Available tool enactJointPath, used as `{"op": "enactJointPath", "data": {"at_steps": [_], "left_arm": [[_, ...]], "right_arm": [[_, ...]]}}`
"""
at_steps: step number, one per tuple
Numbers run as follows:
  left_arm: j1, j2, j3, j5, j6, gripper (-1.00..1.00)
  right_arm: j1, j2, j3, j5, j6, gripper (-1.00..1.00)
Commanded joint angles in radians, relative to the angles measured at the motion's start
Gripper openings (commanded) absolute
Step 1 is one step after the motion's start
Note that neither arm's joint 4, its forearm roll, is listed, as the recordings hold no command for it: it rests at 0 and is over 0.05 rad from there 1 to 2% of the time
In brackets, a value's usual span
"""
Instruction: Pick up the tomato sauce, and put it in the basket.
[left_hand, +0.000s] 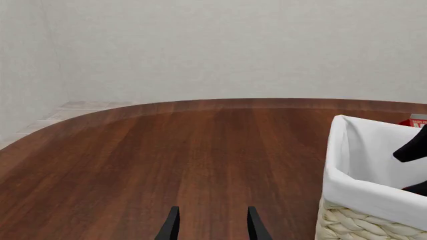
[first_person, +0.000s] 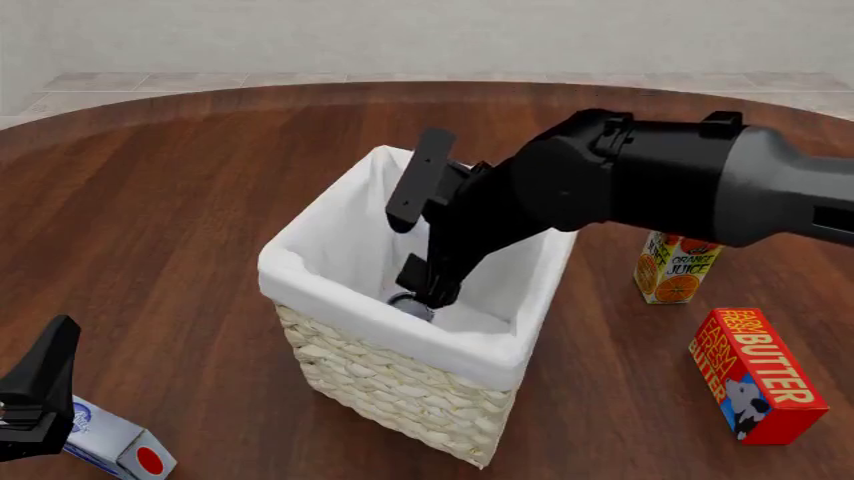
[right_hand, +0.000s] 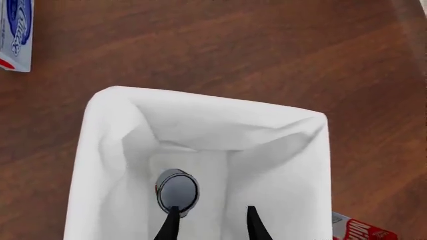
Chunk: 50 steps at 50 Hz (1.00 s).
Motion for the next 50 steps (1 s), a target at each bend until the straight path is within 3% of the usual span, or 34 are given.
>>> {"op": "enactJointPath", "data": {"at_steps": [1,28,50], "left_arm": [[0.000,-0.002,-0.001,0.002,0.000,1.00],[0.000,-0.002,-0.001,0.002,0.000,1.00],[0.000,-0.002,-0.001,0.002,0.000,1.00]], "right_arm": [[-0.004,-0.005,-0.002,0.001,0.005,1.00],[-0.030,-0.174,0.029,0.053,-0.045,1.00],[-0.056,-0.436,0.178,0.077,-0.067,1.00]]}}
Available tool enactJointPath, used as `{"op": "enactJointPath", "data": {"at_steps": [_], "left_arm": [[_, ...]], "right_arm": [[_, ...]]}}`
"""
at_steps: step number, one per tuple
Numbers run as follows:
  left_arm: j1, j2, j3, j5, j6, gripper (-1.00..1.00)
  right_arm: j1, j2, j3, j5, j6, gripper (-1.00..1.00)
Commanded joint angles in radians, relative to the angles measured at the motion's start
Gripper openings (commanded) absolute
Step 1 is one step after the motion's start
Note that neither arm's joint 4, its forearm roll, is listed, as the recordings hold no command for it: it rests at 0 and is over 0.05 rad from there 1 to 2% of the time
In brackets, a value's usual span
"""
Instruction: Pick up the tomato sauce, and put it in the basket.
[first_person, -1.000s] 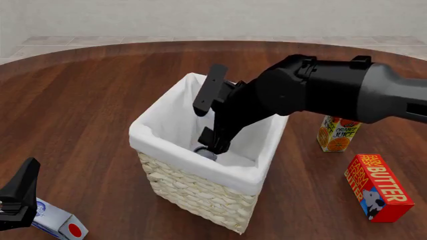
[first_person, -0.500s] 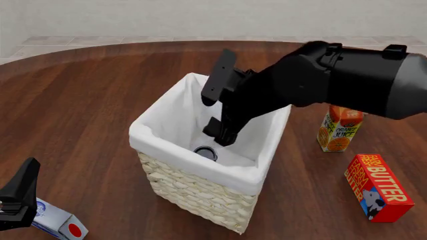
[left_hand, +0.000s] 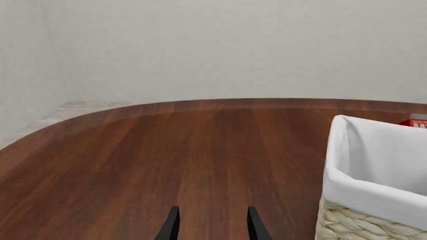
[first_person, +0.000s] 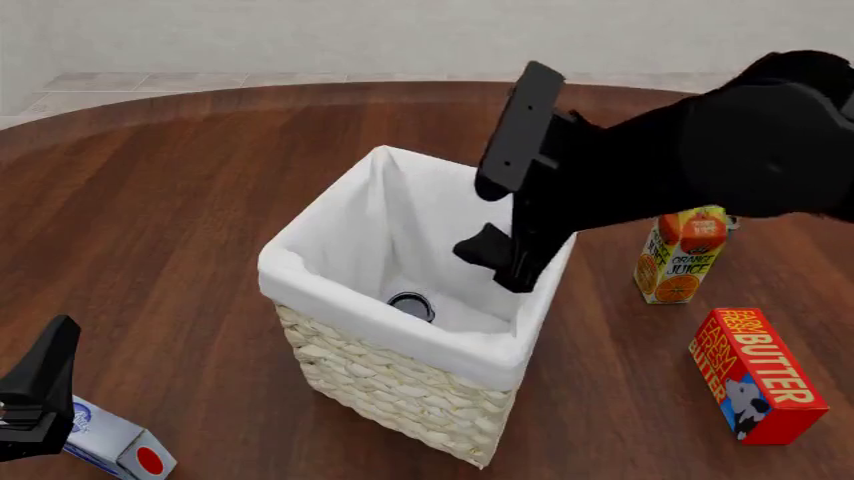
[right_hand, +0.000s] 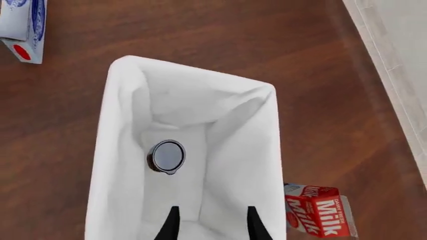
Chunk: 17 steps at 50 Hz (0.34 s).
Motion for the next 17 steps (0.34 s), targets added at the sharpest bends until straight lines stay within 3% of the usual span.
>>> {"op": "enactJointPath", "data": {"at_steps": [1,17], "left_arm": [[0.000,-0.002,-0.001,0.002,0.000,1.00],[0.000,-0.002,-0.001,0.002,0.000,1.00]], "right_arm": [[-0.013,-0.137,0.073,0.008,-0.004,1.00],[-0.015,-0.172,0.093,0.009,-0.002,1.00]]}}
